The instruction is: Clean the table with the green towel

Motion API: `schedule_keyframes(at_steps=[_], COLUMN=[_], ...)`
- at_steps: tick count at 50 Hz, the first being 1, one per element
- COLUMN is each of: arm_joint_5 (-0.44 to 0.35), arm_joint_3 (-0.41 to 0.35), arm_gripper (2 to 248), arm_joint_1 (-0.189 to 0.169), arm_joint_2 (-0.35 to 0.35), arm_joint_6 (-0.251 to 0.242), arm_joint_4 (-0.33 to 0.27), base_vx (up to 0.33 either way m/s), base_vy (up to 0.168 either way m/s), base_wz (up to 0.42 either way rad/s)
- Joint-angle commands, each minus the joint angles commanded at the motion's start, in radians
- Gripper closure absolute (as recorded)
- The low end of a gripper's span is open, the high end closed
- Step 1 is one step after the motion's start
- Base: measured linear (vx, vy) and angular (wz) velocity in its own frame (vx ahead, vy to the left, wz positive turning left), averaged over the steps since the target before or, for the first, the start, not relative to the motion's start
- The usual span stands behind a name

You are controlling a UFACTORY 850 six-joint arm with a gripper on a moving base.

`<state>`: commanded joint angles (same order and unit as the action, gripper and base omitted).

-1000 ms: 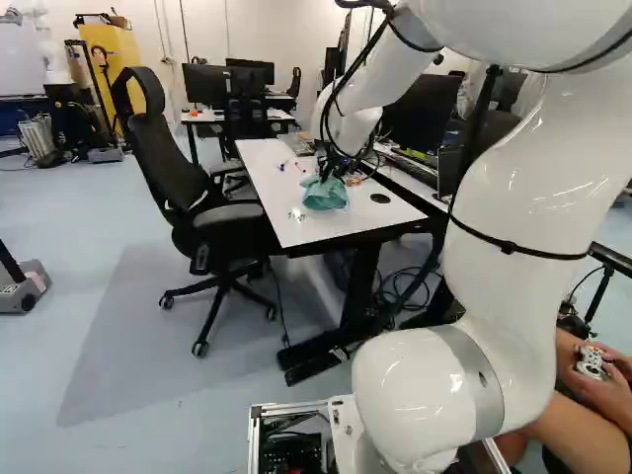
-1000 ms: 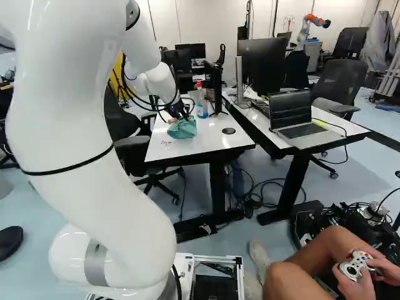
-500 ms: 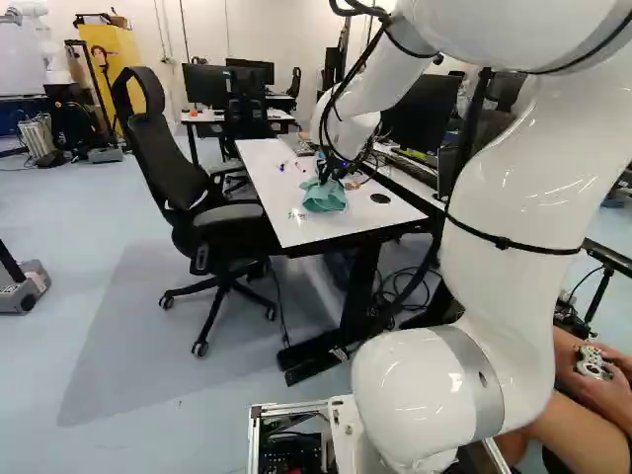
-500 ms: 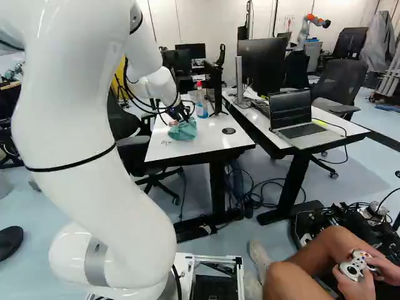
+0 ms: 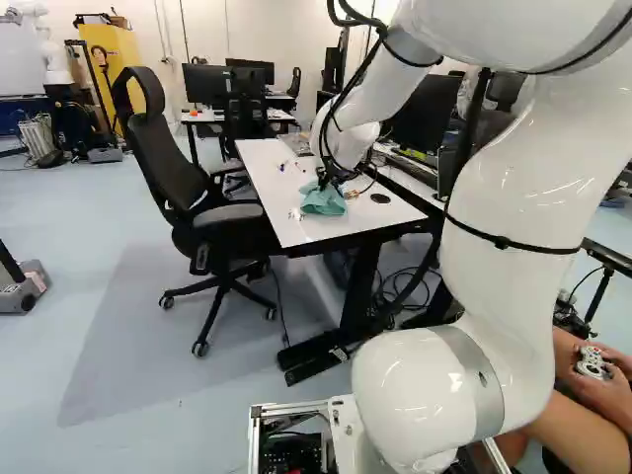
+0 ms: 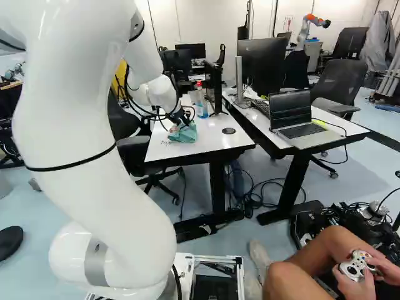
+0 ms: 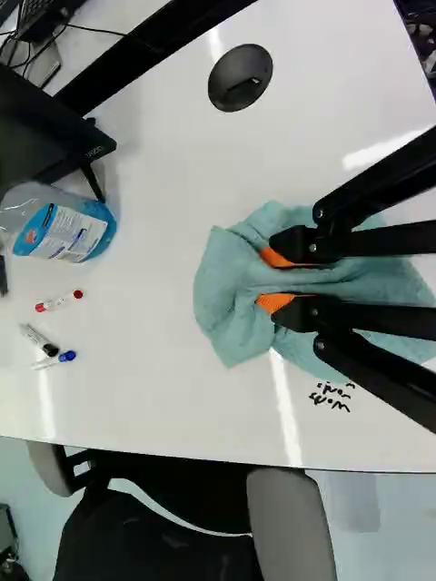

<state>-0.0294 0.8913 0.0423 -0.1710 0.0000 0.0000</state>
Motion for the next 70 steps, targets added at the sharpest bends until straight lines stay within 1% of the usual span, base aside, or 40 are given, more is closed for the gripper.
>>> schedule_keyframes(at_steps=[20,38,44,53,70], arm_joint_5=[-0.081,-0.141,-0.156,-0.173,-0.167], arm_joint_3=[-0.033,-0.08,-0.077,-0.077,-0.077], arm_gripper=[199,199,199,199,199], arm_joint_1=[0.001,0.003,0.003,0.003,0.003], arm_joint_2=[-0.017,-0.018,-0.032,-0.032,-0.032], arm_joint_6=[0.0,0.0,0.0,0.0,0.0], arm_joint_4=[0.0,0.0,0.0,0.0,0.0], base_vx=[0.0,0.0,0.0,0.0,0.0], base_vy=[0.0,0.0,0.0,0.0,0.0], base_wz=[0.0,0.0,0.0,0.0,0.0])
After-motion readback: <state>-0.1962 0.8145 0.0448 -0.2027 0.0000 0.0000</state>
